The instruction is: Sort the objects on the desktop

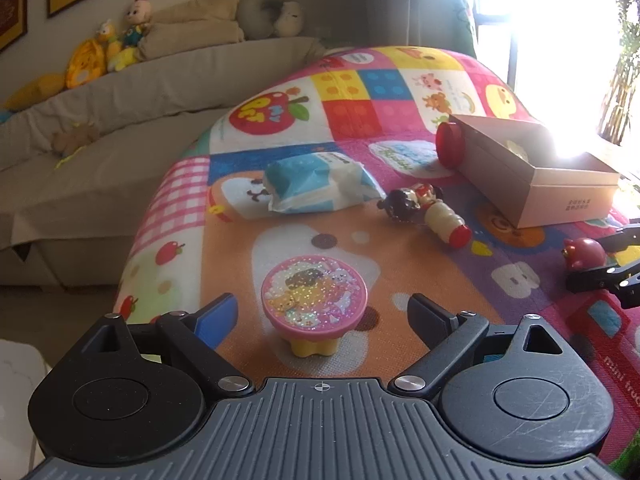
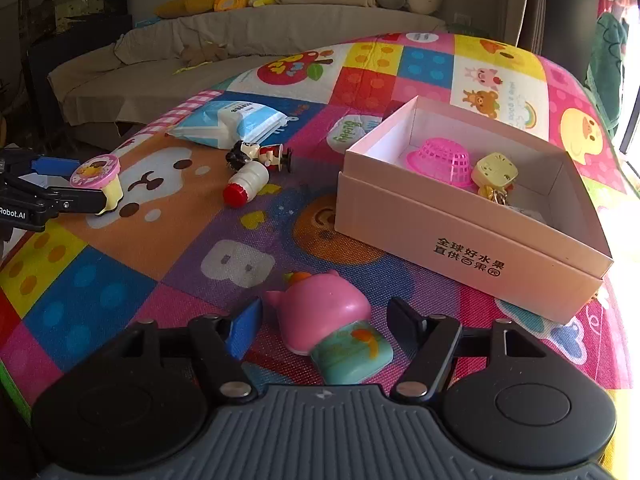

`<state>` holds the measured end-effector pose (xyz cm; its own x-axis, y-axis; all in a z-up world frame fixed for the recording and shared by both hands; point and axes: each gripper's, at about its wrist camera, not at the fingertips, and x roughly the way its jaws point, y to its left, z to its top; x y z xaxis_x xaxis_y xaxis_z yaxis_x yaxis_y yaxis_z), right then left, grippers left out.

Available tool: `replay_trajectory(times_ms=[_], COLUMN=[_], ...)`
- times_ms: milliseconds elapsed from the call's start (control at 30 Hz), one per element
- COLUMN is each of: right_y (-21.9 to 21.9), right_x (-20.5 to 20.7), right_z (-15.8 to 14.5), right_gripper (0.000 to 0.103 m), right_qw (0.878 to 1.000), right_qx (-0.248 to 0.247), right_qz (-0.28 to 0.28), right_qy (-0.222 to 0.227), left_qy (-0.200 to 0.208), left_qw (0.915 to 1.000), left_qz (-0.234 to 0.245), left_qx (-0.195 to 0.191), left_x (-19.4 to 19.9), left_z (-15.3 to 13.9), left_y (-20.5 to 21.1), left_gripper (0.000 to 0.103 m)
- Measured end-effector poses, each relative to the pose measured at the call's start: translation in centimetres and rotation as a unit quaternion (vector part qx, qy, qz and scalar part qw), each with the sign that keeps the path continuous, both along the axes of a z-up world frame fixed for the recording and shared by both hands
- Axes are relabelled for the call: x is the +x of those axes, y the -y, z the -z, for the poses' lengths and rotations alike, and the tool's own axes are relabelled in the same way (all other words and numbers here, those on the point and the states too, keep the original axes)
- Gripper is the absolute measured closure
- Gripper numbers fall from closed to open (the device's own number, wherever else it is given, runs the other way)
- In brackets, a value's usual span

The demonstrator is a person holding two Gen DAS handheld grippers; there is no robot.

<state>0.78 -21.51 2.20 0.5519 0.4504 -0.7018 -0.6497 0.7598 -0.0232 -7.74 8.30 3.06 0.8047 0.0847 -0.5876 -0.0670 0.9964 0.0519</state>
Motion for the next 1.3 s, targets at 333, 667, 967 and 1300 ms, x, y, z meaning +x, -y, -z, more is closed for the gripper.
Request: replay_trajectory(times_ms=[333, 667, 967, 1300], right_y=[2.3, 8.0, 6.6, 4.3], right_x=[-2.1, 3.7, 16.5, 14.1], right_z=[-2.2, -12.4, -9.3, -9.4], right_gripper=[0.055, 0.055, 0.052, 0.039], right_qw=[1.000, 0.977, 0.971, 0.976], right_qx=[0.009, 0.101, 0.114, 0.088], right_qz=[0.015, 0.135, 0.205, 0.185], right_qy=[-0.007, 0.129, 0.048, 0.072], left_qy=[0.012, 0.111, 0.045, 0.043], left_qw=[0.9990, 0.9796, 0.9789, 0.9924], left_qz=[-0.015, 0.168, 0.199, 0.114], left_qx=[0.040, 0.004, -0.016, -0.015], left_x=[1.1, 7.7, 17.2, 9.6], left_z=[-0.3, -7.9, -4.9, -2.3], left_y=[1.1, 10.3, 16.7, 8.4], left_gripper=[0.042, 0.042, 0.041, 0.017])
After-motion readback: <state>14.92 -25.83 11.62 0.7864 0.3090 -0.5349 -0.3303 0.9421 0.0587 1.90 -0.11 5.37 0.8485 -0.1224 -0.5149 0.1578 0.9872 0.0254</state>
